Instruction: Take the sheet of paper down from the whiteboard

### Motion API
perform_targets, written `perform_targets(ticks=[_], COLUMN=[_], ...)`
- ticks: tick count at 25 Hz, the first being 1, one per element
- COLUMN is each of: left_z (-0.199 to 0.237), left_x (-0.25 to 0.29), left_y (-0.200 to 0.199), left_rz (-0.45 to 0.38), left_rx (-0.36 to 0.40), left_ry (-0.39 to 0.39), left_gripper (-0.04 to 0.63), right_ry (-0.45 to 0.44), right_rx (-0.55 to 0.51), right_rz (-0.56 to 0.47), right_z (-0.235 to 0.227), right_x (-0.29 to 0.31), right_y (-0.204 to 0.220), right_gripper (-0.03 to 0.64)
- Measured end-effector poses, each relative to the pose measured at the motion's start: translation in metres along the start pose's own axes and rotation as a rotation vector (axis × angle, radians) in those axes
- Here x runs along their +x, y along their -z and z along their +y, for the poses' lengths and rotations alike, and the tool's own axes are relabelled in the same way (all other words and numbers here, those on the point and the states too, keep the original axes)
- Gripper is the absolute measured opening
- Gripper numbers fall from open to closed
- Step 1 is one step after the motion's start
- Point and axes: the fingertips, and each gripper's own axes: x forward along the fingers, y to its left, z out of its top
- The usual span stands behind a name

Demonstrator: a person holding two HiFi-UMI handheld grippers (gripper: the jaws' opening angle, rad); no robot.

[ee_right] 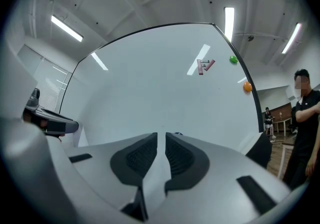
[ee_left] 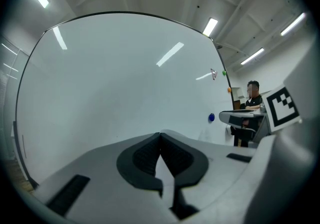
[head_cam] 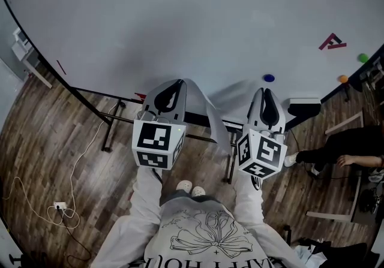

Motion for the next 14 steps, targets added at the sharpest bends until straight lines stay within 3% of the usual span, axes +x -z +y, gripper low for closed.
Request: perform_targets(ticks=[14], left_z=[-0.008], left_x=[0.001], left_y=[0.003], left_rz=[0.005], left_rx=[0.004], left_ry=[0.011], left_gripper=[0.005], right_ry=[0.033], right_rx=[0.011], right_rz=[0.001], right_z=[-0.016], right_x=[-0.004], right_y=[0.003], right_gripper=[0.048])
